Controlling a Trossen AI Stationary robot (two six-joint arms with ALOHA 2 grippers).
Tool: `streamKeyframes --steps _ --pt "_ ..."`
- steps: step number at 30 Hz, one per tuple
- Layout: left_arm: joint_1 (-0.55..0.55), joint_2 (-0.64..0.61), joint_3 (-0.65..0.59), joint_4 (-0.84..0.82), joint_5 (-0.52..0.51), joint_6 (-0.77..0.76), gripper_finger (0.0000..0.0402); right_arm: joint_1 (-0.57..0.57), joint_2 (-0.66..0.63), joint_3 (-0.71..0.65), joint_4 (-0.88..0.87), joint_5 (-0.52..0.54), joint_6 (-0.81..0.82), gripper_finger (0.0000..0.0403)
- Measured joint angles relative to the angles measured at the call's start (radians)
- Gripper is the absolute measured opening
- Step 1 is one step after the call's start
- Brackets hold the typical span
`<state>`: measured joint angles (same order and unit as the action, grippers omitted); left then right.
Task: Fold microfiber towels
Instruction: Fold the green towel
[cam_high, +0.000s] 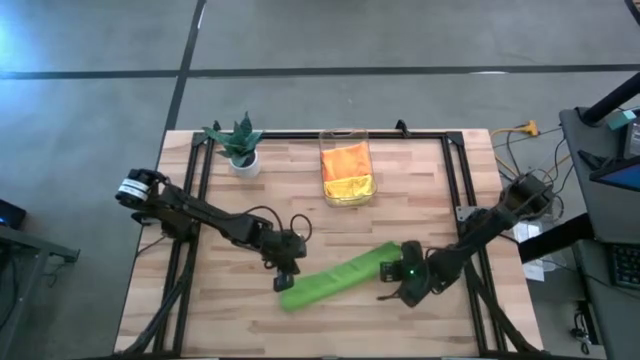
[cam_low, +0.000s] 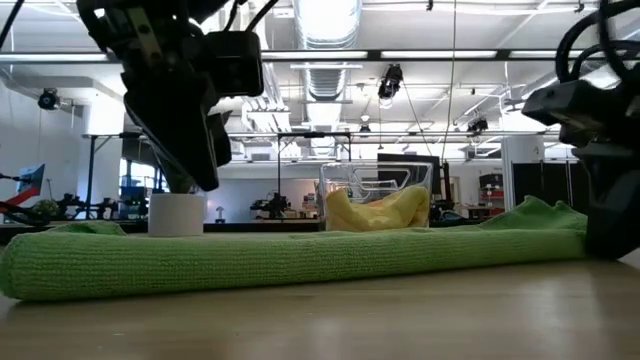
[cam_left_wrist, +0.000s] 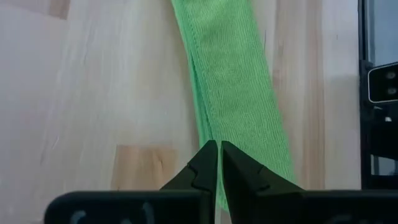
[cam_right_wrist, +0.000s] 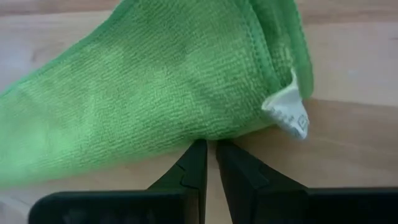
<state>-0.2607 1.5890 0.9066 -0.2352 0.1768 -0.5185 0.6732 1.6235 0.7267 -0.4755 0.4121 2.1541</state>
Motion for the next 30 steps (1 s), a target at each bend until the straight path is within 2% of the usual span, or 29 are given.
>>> streamKeyframes --steps 8,13,16,19,22,25,30 --pt "-0.001 -0.009 -0.002 0.002 0.0 -0.052 0.0006 -0.184 0.0 -0.016 -0.004 0.011 -0.24 0.0037" --pt "-0.001 -0.013 -0.002 0.0 0.0 -0.052 0.0006 -0.268 0.002 -0.016 -0.03 0.178 -0.175 0.0038" --pt "-0.001 -0.013 -0.002 0.0 0.001 -0.053 0.0006 -0.3 -0.048 -0.006 -0.023 0.168 -0.226 0.0038" --pt "-0.001 -0.013 -0.002 0.0 0.001 -0.053 0.0006 -0.285 -0.106 0.006 -0.02 0.179 -0.256 0.0038" --pt "-0.001 -0.013 -0.001 0.002 0.001 -0.053 0.0006 -0.246 -0.171 0.008 -0.034 0.255 -0.13 0.0042" --pt "0.0 -0.014 -0.001 0.022 0.001 -0.052 0.0006 -0.223 -0.206 -0.018 -0.051 0.266 -0.013 0.006" --pt "0.02 -0.014 0.005 0.12 0.0 -0.032 0.0006 -0.22 -0.214 -0.058 -0.008 0.213 0.024 0.0133"
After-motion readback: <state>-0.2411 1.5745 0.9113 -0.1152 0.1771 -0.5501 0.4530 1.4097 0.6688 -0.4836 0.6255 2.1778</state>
